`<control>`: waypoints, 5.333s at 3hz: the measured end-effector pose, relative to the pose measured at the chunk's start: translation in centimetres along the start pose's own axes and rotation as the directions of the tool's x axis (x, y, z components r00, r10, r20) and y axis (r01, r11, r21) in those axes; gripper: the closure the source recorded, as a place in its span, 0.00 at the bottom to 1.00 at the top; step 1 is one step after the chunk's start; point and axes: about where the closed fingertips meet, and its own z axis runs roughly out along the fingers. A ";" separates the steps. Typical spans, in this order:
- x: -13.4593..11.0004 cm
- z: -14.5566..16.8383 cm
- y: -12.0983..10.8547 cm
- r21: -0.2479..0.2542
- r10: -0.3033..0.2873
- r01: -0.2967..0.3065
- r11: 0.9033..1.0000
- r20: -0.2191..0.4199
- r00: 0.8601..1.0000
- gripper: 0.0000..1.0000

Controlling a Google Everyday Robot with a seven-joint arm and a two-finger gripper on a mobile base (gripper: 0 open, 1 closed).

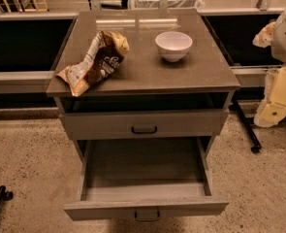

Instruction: Place brown chip bag into middle drawer

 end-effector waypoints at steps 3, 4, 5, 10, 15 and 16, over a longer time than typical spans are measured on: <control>-14.1 5.0 6.6 0.018 -0.519 0.519 0.854 0.063 0.852 0.00; -15.3 6.6 8.9 -0.015 -0.608 0.610 0.792 0.066 0.791 0.00; -16.9 6.3 7.3 0.001 -0.646 0.648 0.762 0.078 0.760 0.00; -35.4 21.0 -8.4 0.153 -0.937 0.934 0.323 -0.085 0.338 0.19; -26.2 15.4 1.6 -0.121 -0.635 0.679 0.724 0.265 0.725 1.00; -22.9 14.7 6.1 -0.212 -0.516 0.575 0.790 0.277 0.811 1.00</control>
Offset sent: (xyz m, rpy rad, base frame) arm -0.0040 0.2990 -0.0566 -0.0345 -0.1239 0.9227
